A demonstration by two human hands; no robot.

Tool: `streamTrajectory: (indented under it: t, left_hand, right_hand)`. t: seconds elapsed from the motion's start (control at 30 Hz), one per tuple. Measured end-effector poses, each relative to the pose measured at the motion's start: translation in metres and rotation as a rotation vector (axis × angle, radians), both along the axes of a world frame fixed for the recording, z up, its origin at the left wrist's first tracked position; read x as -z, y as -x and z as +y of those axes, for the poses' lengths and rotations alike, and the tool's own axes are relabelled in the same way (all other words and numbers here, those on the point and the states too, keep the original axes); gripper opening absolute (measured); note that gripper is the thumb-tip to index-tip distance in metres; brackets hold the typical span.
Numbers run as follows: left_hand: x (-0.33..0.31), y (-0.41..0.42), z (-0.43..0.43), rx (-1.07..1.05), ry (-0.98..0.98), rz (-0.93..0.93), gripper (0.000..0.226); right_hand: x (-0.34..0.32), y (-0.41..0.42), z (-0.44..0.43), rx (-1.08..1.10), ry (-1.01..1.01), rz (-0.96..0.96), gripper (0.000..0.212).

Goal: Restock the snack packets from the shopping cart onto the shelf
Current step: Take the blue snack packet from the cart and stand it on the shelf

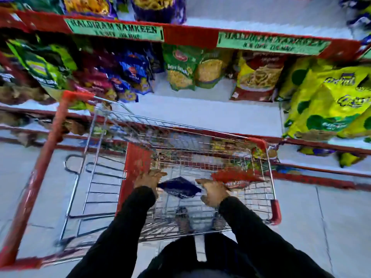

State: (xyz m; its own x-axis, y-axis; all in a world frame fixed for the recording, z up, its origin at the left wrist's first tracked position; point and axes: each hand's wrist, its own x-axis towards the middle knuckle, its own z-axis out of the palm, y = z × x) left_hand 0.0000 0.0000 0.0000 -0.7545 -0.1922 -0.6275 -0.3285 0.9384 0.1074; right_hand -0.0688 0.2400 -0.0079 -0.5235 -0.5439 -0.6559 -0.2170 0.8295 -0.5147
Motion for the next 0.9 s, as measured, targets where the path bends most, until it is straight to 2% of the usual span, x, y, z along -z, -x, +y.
streamTrajectory:
  t: [0.07,0.2,0.33,0.47,0.6,0.7,0.9]
  left_hand:
    - [0.011,0.0,-0.007,-0.07,-0.051,-0.014,0.071]
    - [0.029,-0.003,-0.011,-0.202,-0.053,-0.005,0.042]
    - [0.039,-0.009,-0.013,-0.256,-0.042,0.061,0.034]
    - [0.035,-0.015,-0.013,-0.387,-0.113,0.232,0.03]
    - [0.013,-0.009,-0.003,-0.62,-0.334,0.568,0.023]
    - [-0.013,0.002,0.01,-0.811,-0.465,0.71,0.022]
    - [-0.074,0.03,0.024,-0.796,-0.632,0.997,0.019]
  right_hand:
    - [0.013,0.002,-0.006,0.133,0.011,-0.042,0.05]
    - [0.032,0.0,-0.015,0.248,0.026,-0.011,0.04]
    - [0.041,0.0,-0.015,0.329,0.006,0.075,0.035]
    - [0.028,0.007,-0.006,0.348,0.087,0.141,0.027]
    - [0.0,0.017,0.005,0.391,0.241,0.218,0.019]
    - [-0.025,0.028,0.01,0.424,0.356,0.222,0.018]
    - [-0.078,0.06,0.018,0.519,0.593,0.297,0.025]
